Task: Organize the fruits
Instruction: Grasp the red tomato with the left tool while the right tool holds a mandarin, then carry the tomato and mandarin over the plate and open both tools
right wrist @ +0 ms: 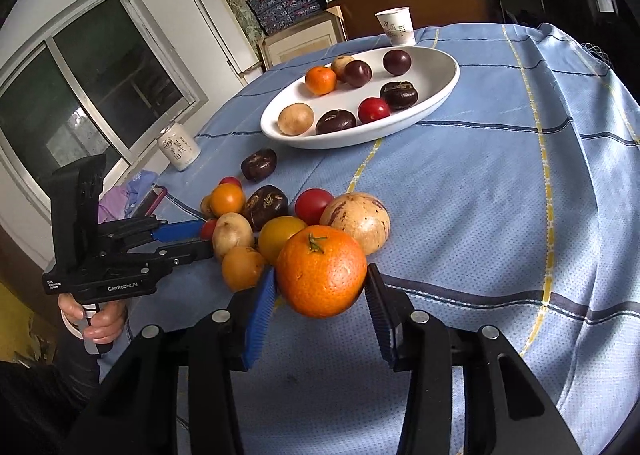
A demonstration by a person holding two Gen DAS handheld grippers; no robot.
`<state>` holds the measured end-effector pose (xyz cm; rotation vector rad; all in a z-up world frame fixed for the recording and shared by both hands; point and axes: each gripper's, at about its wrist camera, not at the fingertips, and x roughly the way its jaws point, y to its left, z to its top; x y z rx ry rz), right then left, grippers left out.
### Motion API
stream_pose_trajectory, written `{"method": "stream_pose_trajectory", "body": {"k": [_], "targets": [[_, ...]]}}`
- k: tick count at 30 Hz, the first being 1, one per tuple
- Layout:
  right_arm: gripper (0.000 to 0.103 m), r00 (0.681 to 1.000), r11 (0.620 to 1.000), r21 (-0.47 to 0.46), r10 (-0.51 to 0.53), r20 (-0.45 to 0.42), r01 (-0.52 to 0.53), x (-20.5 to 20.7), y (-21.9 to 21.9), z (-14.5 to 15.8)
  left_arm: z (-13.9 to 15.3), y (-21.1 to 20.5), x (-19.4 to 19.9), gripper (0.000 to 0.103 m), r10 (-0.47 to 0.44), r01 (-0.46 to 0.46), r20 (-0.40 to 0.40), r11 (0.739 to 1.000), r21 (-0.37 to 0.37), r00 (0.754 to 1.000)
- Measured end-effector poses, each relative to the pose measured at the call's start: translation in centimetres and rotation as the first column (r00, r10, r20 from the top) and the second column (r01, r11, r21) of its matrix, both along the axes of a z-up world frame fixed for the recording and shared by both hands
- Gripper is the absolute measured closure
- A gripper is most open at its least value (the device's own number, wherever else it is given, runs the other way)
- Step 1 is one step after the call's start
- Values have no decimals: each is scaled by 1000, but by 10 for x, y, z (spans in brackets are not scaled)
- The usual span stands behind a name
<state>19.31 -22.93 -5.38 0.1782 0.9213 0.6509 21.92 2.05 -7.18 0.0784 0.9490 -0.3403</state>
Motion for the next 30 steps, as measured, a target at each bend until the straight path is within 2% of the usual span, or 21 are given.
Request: {"method": "stream_pose_trajectory", "body": {"k": [8, 11, 12, 14, 26, 28, 30], "targets": [[57, 1000, 1000, -12, 8, 2, -8, -1, 2, -1, 2, -14, 0, 63, -42, 41, 30, 998, 45, 999], [57, 1000, 1000, -12, 9, 0, -9, -1, 2, -1, 2, -15, 0, 67, -42, 41, 27, 998, 47, 999], [57, 1000, 1000, -10, 11, -1, -11, -1, 3, -1, 1, -14, 1, 72, -37, 36, 22, 998, 44, 999], [57, 1000, 1000, 9, 17, -12, -17, -1, 1, -2, 0, -10, 1, 72, -32, 31, 14, 999, 27, 999], [58, 997, 976, 217, 45, -70, -29, 5, -16, 0, 11, -8, -8, 73, -28, 28, 69, 1000, 7, 997], [58, 997, 969, 244, 50, -62, -33, 5, -17, 2, 16, -6, -12, 73, -29, 30, 83, 999, -15, 996], [58, 998, 959, 281, 58, -40, -44, 7, -16, 6, 24, -2, -12, 73, -38, 46, 94, 995, -86, 995]]}}
